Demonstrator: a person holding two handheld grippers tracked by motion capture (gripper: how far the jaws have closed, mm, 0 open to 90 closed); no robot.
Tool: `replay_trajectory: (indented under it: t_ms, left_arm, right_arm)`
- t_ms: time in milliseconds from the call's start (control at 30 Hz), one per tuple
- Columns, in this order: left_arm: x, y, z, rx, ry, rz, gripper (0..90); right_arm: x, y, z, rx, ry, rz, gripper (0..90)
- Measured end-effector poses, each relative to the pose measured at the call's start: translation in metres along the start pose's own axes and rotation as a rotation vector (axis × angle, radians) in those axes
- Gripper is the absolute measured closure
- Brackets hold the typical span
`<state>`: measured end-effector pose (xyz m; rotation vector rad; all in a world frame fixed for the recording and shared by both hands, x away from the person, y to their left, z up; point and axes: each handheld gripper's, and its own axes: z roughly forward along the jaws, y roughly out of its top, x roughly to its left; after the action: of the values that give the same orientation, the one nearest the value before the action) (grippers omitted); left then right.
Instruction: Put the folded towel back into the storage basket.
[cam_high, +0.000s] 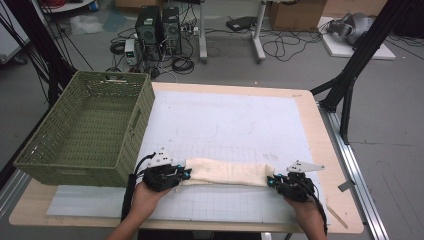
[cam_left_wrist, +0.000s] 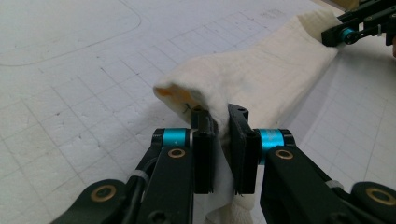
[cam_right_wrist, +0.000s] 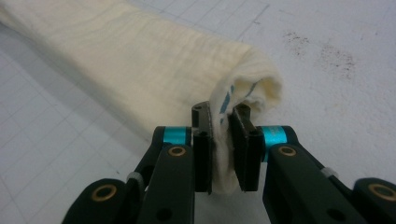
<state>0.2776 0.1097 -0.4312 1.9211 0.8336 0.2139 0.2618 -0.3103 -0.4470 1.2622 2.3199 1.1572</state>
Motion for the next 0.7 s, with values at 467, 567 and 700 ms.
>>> replay_trajectory:
  t_ms: [467,567,700]
  left_arm:
    - [-0.004,0.005,-0.019,-0.067,0.008,0.028,81.0]
    - [-0.004,0.006,-0.026,-0.084,0.015,0.033,81.1]
    - [-0.005,0.008,-0.036,-0.122,0.013,0.039,81.0]
  right_arm:
    - [0.0,0.013,-0.009,-0.098,0.015,-0.104,80.7]
    - [0.001,0.018,-0.012,-0.152,0.031,-0.128,80.8]
    - [0.0,0.022,-0.015,-0.204,0.046,-0.146,80.8]
